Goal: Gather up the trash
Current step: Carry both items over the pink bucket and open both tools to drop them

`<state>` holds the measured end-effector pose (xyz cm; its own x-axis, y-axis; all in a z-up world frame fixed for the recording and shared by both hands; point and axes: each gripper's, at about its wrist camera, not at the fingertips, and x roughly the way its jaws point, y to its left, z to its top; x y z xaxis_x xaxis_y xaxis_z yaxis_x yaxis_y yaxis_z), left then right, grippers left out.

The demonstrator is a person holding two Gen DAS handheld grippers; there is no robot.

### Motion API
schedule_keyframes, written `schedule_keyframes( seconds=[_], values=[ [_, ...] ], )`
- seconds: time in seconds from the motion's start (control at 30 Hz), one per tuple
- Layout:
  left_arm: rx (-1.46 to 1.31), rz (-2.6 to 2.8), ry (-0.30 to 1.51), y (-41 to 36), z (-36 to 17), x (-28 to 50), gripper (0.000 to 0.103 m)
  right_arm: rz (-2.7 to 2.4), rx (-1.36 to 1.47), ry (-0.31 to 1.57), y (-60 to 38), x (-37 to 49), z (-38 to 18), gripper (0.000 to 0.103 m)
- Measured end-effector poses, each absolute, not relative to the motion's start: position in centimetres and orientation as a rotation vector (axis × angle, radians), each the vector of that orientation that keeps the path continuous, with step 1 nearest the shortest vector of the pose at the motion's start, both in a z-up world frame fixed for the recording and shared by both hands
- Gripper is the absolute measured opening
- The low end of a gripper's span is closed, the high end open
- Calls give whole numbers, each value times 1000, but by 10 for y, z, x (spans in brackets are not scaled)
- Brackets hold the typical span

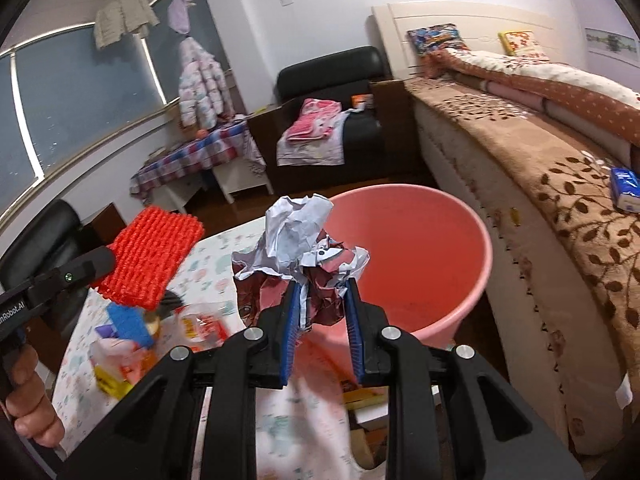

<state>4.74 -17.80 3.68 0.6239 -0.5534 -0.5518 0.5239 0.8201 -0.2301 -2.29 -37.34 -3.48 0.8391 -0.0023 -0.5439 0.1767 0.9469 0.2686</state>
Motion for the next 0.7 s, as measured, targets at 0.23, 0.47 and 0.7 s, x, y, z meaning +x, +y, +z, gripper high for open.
schedule_keyframes(
  seconds=[0.23,0.47,0.7],
  values=[
    [-4,-654,702,-231,16,70,9,-169,311,576,-393,-15,-45,23],
    [13,-658,766,-259,-8,88,9,-200,343,590,-412,-7,-56,23],
    [7,-650,782,-259,-17,93,34,-216,346,593,-417,-1,-62,23]
  ],
)
